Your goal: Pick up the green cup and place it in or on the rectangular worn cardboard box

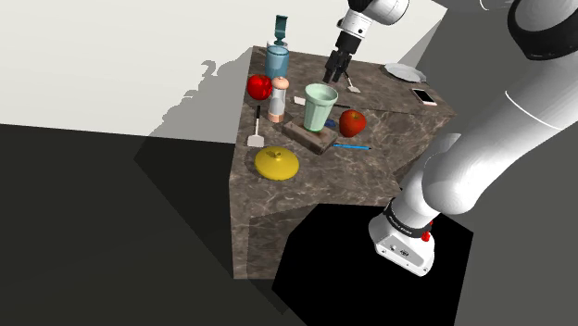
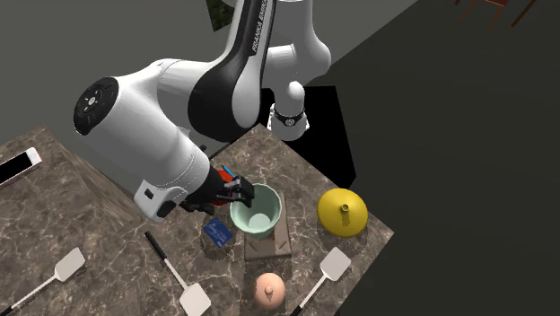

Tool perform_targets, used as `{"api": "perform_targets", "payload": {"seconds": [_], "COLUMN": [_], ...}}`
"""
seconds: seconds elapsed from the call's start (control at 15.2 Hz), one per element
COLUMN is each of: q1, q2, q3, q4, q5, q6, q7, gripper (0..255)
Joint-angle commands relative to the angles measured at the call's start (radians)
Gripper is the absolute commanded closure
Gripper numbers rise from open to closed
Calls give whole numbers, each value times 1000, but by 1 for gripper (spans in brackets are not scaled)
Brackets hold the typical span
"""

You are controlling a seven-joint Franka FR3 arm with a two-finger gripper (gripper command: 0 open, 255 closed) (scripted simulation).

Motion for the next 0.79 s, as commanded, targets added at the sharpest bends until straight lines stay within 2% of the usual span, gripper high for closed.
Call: {"api": "perform_targets", "payload": {"seconds": [0.0, 0.26, 0.73], "q1": [0, -9, -9], "q2": [0, -7, -7], "q3": [0, -11, -11], "q4": [0, 119, 119], "q5": [0, -13, -13], "q6": [0, -126, -126], "q7": [0, 8, 8], "gripper": [0, 0, 0]}}
